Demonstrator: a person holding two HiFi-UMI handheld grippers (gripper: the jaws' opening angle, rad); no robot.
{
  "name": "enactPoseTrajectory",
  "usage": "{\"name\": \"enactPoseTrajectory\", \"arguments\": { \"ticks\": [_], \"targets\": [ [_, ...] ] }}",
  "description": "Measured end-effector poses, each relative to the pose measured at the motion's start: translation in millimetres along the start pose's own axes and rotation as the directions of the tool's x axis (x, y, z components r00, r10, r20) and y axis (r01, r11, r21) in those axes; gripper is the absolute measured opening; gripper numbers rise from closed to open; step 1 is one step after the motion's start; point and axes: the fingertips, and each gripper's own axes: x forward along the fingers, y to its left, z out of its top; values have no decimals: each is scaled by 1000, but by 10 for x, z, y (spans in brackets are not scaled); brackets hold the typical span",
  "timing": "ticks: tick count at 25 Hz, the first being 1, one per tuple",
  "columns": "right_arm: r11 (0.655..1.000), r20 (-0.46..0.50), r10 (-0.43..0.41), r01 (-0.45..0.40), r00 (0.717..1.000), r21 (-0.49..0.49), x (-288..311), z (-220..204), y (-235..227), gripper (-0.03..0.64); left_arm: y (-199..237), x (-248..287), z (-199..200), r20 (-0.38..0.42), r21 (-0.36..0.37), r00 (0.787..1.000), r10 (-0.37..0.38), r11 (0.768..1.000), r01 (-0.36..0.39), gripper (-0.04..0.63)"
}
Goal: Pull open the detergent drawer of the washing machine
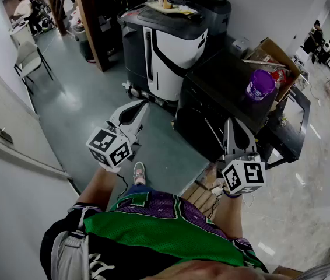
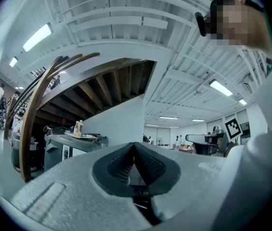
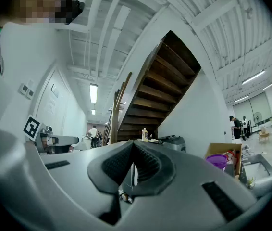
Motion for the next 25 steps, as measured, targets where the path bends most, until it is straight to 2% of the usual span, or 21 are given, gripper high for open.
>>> {"name": "enactPoseTrajectory", "arguments": {
  "ticks": [8,12,17,25],
  "targets": [
    [999,0,-14,14,1000,-38,-20,11,-19,-2,-40,37,-32,-14,6,1000,-4,1000,4,17],
    [999,1,-19,19,1000,-28,-38,-19,-54,0,-83,81,-49,-16,6,1000,-12,1000,12,16],
    [1000,22,-8,7,1000,30,-71,-43,-120,0,-137,161,-101,-26,4,999,-26,1000,26,15],
    [1000,-7,-21,21,1000,19,-55,-139,-207,0,-197,270,-175,-39,-1,998,-41,999,41,15]
  ]
}}
